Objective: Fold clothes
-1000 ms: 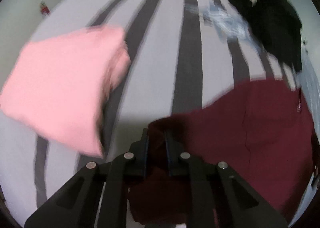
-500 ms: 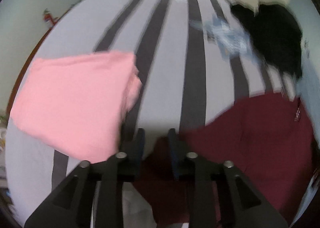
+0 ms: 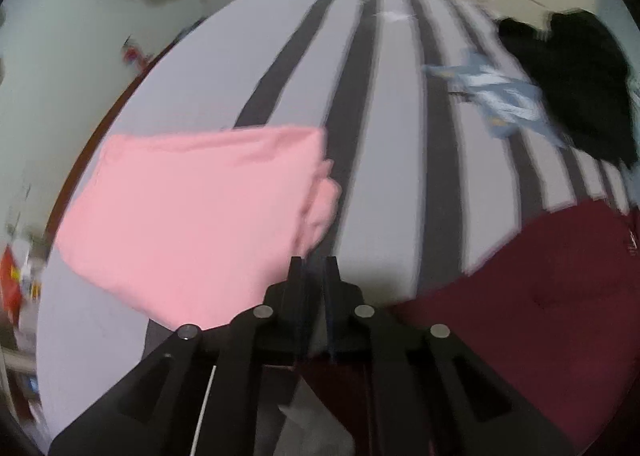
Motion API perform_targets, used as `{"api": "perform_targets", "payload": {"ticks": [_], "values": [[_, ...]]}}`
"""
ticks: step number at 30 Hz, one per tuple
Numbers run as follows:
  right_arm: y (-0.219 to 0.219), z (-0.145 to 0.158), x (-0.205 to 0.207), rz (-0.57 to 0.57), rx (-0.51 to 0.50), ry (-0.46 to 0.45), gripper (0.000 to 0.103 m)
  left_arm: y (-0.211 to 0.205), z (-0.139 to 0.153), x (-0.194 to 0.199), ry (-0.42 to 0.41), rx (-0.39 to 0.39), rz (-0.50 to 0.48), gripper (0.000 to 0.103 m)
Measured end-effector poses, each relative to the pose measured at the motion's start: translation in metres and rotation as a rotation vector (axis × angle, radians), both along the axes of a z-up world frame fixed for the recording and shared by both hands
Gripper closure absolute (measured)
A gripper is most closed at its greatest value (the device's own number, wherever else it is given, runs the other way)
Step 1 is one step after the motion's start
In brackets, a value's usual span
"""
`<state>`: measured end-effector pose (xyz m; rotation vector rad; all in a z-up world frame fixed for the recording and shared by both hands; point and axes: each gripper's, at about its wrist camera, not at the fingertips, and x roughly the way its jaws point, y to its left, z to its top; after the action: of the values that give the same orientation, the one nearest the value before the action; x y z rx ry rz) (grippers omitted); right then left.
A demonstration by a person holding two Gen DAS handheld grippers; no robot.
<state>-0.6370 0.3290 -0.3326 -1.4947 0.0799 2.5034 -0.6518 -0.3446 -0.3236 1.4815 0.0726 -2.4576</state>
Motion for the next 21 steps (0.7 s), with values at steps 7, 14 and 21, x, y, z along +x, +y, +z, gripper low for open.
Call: {"api": "perform_targets", "payload": {"ticks": [7,14,21], "values": [[0.039,0.009,0.026,-0.095,0.065,-0.019,0.065,0.011,0.009,0.069,0.031,0.186,0.036,0.063],[0.070,0.014,0.057,-0.166,0.088,-0.043,0.064,0.004,-0.023,0.106,-0.043,0.222,0.159,0.063],[0.031,0.049,0.075,-0.114,-0.023,0.062,0.063,-0.001,-0.016,0.146,-0.017,0.288,0.208,0.061]]}}
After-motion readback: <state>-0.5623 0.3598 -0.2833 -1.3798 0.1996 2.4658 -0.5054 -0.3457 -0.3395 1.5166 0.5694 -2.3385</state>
